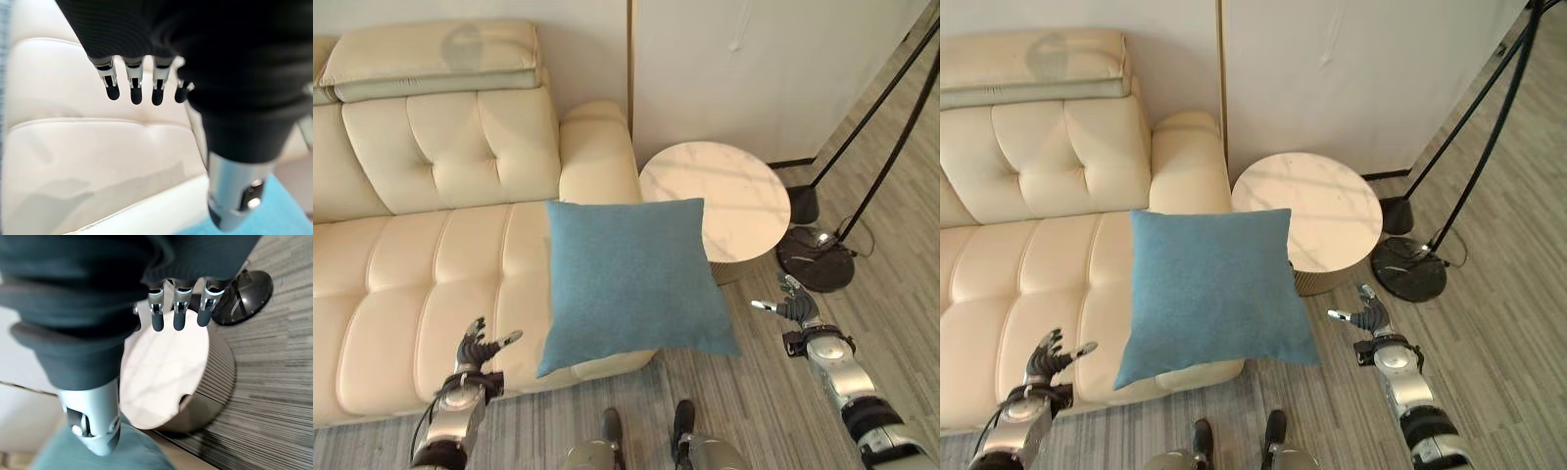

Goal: Pick up all the scattered cushions and arrange them neatly on the sofa.

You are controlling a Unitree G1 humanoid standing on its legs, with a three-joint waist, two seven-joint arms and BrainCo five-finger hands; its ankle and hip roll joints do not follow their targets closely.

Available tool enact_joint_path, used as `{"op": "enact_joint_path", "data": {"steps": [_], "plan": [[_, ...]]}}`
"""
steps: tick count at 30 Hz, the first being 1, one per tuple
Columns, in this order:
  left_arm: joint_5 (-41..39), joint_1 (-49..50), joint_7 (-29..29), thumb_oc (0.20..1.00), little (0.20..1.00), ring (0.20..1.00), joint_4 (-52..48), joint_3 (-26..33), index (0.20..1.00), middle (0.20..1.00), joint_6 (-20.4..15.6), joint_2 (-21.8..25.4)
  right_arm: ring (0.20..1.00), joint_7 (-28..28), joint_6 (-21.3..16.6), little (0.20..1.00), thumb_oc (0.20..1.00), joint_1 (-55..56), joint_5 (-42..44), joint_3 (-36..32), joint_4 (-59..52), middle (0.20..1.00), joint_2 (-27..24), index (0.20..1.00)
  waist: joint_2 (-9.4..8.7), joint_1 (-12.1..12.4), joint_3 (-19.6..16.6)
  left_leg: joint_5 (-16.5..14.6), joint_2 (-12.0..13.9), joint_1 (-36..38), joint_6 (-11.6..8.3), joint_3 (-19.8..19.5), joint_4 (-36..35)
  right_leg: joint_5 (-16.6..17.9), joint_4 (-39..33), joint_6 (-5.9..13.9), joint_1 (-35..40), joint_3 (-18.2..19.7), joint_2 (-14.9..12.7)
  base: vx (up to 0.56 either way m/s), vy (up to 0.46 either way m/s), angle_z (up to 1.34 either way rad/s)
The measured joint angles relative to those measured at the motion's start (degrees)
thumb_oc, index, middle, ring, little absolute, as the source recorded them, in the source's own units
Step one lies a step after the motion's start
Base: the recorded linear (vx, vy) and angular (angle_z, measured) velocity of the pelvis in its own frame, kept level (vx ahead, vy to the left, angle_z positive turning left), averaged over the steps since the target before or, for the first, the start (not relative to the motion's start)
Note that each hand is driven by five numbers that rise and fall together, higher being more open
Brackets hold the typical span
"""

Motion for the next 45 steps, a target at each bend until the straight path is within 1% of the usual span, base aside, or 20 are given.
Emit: {"op": "enact_joint_path", "data": {"steps": [4, 6, 10, 11, 12, 13, 16, 20, 23, 26, 28, 31, 34, 37, 38, 40, 42, 43, 44, 45], "plan": [[0.01, -6.7, 0.31, 1.0, 1.0, 1.0, 1.65, -2.93, 1.0, 1.0, -0.21, -0.07, 1.0, -0.2, 0.21, 1.0, 1.0, -5.51, 0.04, 2.7, 2.44, 1.0, 0.55, 1.0, 0.64, 0.12, 3.41, 1.22, 0.07, -2.68, -0.05, 0.02, -0.26, 1.49, -0.32, -0.59, -2.7, 0.1, 0.19, -0.04, -0.003, -0.02], [0.01, -8.57, 0.73, 1.0, 1.0, 1.0, 1.9, -5.47, 1.0, 1.0, -0.21, -0.8, 1.0, -0.98, 0.79, 1.0, 1.0, -7.87, 0.1, 6.8, 2.28, 1.0, 1.77, 1.0, 0.44, -0.39, 4.48, 1.41, 0.31, -3.91, -0.33, 0.02, -0.27, 1.62, -0.42, -0.77, -4.05, 0.23, 0.46, -0.06, -0.025, -0.05], [-0.4, -12.55, 1.39, 1.0, 1.0, 1.0, 3.21, -7.12, 1.0, 1.0, -0.11, -2.56, 1.0, -1.28, 1.18, 1.0, 1.0, -11.99, 0.12, 10.88, 1.85, 1.0, 3.59, 1.0, 0.13, -0.43, 6.99, 1.78, 0.62, -4.54, -0.53, 0.11, -0.25, 2.38, -0.83, -1.33, -4.59, 0.32, 0.9, -0.06, -0.009, -0.03], [-1.92, -14.78, 2.2, 1.0, 1.0, 1.0, 5.27, -7.6, 1.0, 1.0, 0.06, -3.13, 1.0, -1.67, 1.37, 1.0, 1.0, -14.89, 0.2, 13.5, 1.84, 1.0, 4.85, 1.0, -0.17, -0.75, 7.48, 1.82, 0.82, -4.61, -0.6, 0.37, -0.25, 2.56, -1.09, -1.47, -4.73, 0.54, 1.13, -0.08, -0.008, -0.12], [-2.59, -16.92, 3.04, 0.787, 0.787, 0.787, 6.87, -8.1, 0.787, 0.787, 0.25, -3.68, 0.564, -2.12, 1.38, 0.564, 0.564, -17.38, 0.56, 15.45, 1.84, 0.564, 5.78, 0.564, -0.5, -0.78, 7.7, 1.89, 0.96, -4.83, -0.7, 0.81, -0.26, 2.75, -1.09, -1.56, -5.13, 0.84, 1.25, -0.06, -0.009, -0.21], [-3.06, -19.05, 3.91, 0.2, 0.2, 0.2, 7.51, -9.22, 0.2, 0.2, 0.32, -3.78, 0.2, -2.33, 1.36, 0.2, 0.2, -20.45, 1.03, 16.69, 1.72, 0.2, 7.17, 0.2, -0.95, -0.76, 8.25, 1.96, 1.12, -4.92, -0.81, 1.43, -0.26, 3.09, -1.11, -1.58, -5.51, 1.46, 1.47, -0.04, -0.005, -0.23], [-4.05, -21.24, 5.66, 0.2, 0.2, 0.2, 5.23, -9.57, 0.2, 0.2, 0.27, -4.74, 0.2, -3.43, 0.85, 0.2, 0.2, -22.77, 2.05, 17.22, -3.92, 0.2, 8.64, 0.2, -1.34, -1.13, 9.48, 2.04, 1.19, -4.91, -0.92, 1.72, -0.25, 3.5, -1.32, -1.68, -5.53, 1.86, 1.6, -0.02, 0.0, -0.08], [-4.63, -17.12, 7.32, 0.2, 0.2, 0.2, -1.59, -9.33, 0.2, 0.2, -0.32, -4.08, 0.2, -3.92, -0.26, 0.2, 0.2, -18.42, 3.7, 14.79, -10.75, 0.2, 7.25, 0.2, -1.81, -1.3, 9.73, 2.04, 1.15, -4.52, -0.92, 1.71, -0.45, 3.51, -1.39, -1.68, -5.21, 1.98, 1.61, 0.0, 0.0, 0.0], [-4.72, -11.82, 7.9, 0.2, 0.2, 0.2, -10.26, -8.87, 0.2, 0.2, -0.41, -4.12, 0.2, -3.84, -0.93, 0.2, 0.2, -10.54, 4.69, 11.48, -18.54, 0.2, 6.58, 0.2, -2.02, -1.25, 9.83, 2.08, 0.95, -3.33, -0.97, 1.76, -1.27, 3.52, -1.97, -1.66, -4.16, 2.04, 1.59, 0.0, 0.0, 0.0], [-4.72, -4.4, 7.92, 0.2, 0.2, 0.2, -19.1, -6.68, 0.2, 0.2, -0.62, -6.85, 0.2, -3.04, -1.7, 0.2, 0.2, 1.55, 4.96, 7.78, -25.64, 0.2, 6.25, 0.2, -2.07, -1.57, 9.8, 2.08, 0.63, 1.28, -0.98, 2.01, -3.46, 3.44, -3.43, -1.48, 0.08, 2.23, 1.7, 0.04, 0.015, -0.07], [-4.71, -2.33, 7.85, 0.2, 0.2, 0.2, -22.1, -6.07, 0.2, 0.2, -0.91, -7.33, 0.2, -2.72, -1.79, 0.2, 0.2, 4.28, 4.96, 7.15, -27.71, 0.2, 5.92, 0.2, -2.08, -1.61, 9.77, 2.1, 0.57, 2.07, -1.01, 2.06, -3.79, 3.37, -3.52, -1.37, 0.69, 2.31, 1.71, 0.07, 0.023, -0.03], [-4.7, 2.46, 6.17, 0.2, 0.2, 0.2, -27.24, -5.37, 0.2, 0.2, -0.96, -7.66, 0.2, -0.71, -1.83, 0.2, 0.2, 8.72, 4.37, 5.45, -31.69, 0.2, 4.04, 0.2, -2.24, -3.09, 9.47, 2.08, 0.49, 3.86, -1.03, 2.11, -4.33, 3.68, -4.92, -0.94, 2.86, 2.43, 1.8, 0.02, 0.015, -0.03], [-4.66, 5.45, 5.09, 0.2, 0.2, 0.2, -31.53, -4.79, 0.2, 0.2, -0.72, -7.91, 0.2, 0.72, -1.76, 0.2, 0.2, 12.12, 4.28, 3.17, -35.25, 0.2, 3.5, 0.2, -1.99, -3.11, 9.12, 2.22, 0.49, 4.56, -1.2, 2.7, -4.72, 4.15, -5.06, -1.02, 3.14, 3.21, 1.99, 0.05, 0.072, -0.11], [-4.15, 12.09, 3.33, 0.2, 0.2, 0.2, -39.9, -2.33, 0.2, 0.2, -0.35, -8.06, 0.2, 2.71, -1.59, 0.2, 0.2, 18.74, 3.57, 0.22, -43.63, 0.2, 3.32, 0.2, -1.67, -3.2, 8.92, 2.4, 0.34, 7.16, -1.27, 2.94, -5.75, 4.17, -5.09, -1.02, 5.0, 3.38, 2.08, -0.03, 0.12, -0.09], [-3.95, 15.11, 2.28, 0.2, 0.2, 0.2, -43.14, -1.9, 0.2, 0.2, -0.42, -8.13, 0.2, 4.05, -2.06, 0.2, 0.2, 22.34, 3.24, -1.25, -47.89, 0.2, 3.51, 0.2, -0.99, -3.26, 8.21, 2.37, 0.24, 8.93, -1.29, 2.88, -6.17, 3.93, -5.02, -0.7, 6.52, 3.44, 1.95, -0.2, 0.103, -0.12], [-3.89, 14.85, 1.86, 0.2, 0.2, 0.2, -43.46, -1.07, 0.2, 0.2, -0.73, -8.29, 0.2, 4.78, -2.99, 0.2, 0.2, 22.35, 3.31, -2.41, -48.31, 0.2, 3.89, 0.2, -0.44, -3.33, 6.48, 2.55, -0.1, 9.32, -1.02, 3.07, -6.48, 3.61, -2.65, -0.17, 5.63, 3.71, 1.73, -0.25, 0.055, -0.08], [-3.74, 13.8, 1.71, 0.2, 0.2, 0.2, -43.44, -0.84, 0.2, 0.2, -0.81, -8.27, 0.2, 5.06, -3.63, 0.2, 0.2, 22.2, 3.35, -2.93, -48.37, 0.2, 4.19, 0.2, -0.47, -3.32, 6.27, 3.23, -0.11, 9.03, -0.41, 2.89, -6.13, 2.16, 0.82, 1.74, 4.34, 4.2, 1.01, -0.27, -0.072, 0.21], [-3.32, 12.93, 1.34, 0.2, 0.2, 0.2, -43.39, -1.04, 0.2, 0.2, -0.82, -8.44, 0.2, 5.06, -4.22, 0.2, 0.2, 22.85, 3.37, -3.91, -48.65, 0.2, 4.07, 0.2, -0.02, -3.66, 6.33, 3.34, 0.19, 7.66, -0.29, 1.25, -4.82, -0.9, 5.85, 2.97, 2.82, 7.74, 1.65, -0.17, -0.077, 0.72], [-2.56, 12.43, 0.74, 0.2, 0.2, 0.2, -43.4, -1.26, 0.2, 0.2, -0.86, -8.46, 0.2, 5.07, -4.33, 0.2, 0.2, 23.4, 3.38, -4.64, -48.75, 0.2, 3.94, 0.2, 0.15, -4.18, 6.19, 3.64, 0.39, 6.57, -0.16, -0.75, -3.63, -4.99, 11.75, 3.49, 1.74, 10.8, 2.17, -0.16, -0.101, 1.0], [-1.69, 11.8, 0.21, 0.2, 0.2, 0.2, -43.42, -1.66, 0.2, 0.2, -0.93, -8.13, 0.2, 5.11, -4.36, 0.2, 0.2, 23.53, 3.38, -5.15, -48.76, 0.2, 3.71, 0.2, -0.17, -4.39, 5.96, 3.77, 0.49, 5.38, -0.19, -2.24, -2.53, -8.59, 16.41, 3.98, 1.32, 12.05, 2.72, -0.17, -0.144, 0.91]]}}
